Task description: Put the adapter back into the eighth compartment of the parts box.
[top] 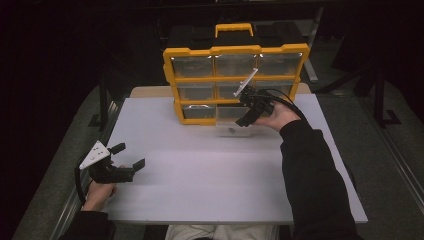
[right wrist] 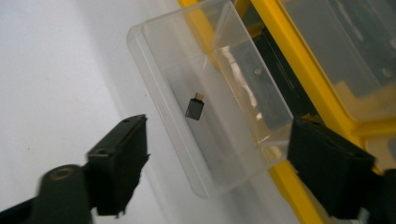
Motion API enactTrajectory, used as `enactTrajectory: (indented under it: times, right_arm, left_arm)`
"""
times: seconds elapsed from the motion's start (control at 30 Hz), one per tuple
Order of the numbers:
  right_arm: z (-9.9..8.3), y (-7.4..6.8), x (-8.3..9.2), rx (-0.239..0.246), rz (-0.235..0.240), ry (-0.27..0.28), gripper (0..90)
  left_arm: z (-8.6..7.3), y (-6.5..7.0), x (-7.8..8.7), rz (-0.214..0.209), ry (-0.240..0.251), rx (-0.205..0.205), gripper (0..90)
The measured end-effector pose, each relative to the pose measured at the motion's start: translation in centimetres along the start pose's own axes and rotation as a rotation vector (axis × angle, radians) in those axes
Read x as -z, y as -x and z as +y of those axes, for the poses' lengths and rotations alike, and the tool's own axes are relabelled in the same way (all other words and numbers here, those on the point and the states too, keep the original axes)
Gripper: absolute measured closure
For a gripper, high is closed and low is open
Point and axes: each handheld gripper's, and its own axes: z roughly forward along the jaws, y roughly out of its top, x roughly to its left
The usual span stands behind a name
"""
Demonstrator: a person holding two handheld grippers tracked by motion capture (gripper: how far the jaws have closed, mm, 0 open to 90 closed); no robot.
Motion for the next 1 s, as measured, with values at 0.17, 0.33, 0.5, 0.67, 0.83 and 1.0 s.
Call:
enactTrajectory:
  times: [0.17, 0.33, 0.5, 0.67, 0.83, 1.0]
  right_arm:
    - [-0.9, 0.0, 0.7, -0.025, -0.004, 0.037, 12.7]
    - [-1.7, -0.1, 1.3, -0.042, -0.004, 0.042, 4.6]
    - [-2.7, 0.0, 1.6, -0.075, -0.014, 0.068, 0.0]
    - [-3.8, 0.0, 1.7, -0.103, -0.017, 0.096, 0.0]
    - [-5.0, -0.3, 1.7, -0.119, -0.014, 0.11, 0.0]
    - [-6.0, -0.8, 1.8, -0.125, -0.014, 0.132, 0.0]
  left_arm:
    - [0.0, 0.0, 0.0, 0.001, 0.002, 0.002, 0.0]
    - [0.0, 0.1, 0.0, -0.001, 0.002, 0.001, 0.0]
    - [0.0, 0.1, 0.0, -0.002, 0.006, 0.001, 0.0]
    - [0.0, 0.1, 0.0, -0.002, 0.002, 0.0, 0.0]
    - [0.0, 0.1, 0.0, 0.0, 0.003, 0.001, 0.0]
    - [0.0, 0.1, 0.0, 0.001, -0.001, -0.002, 0.0]
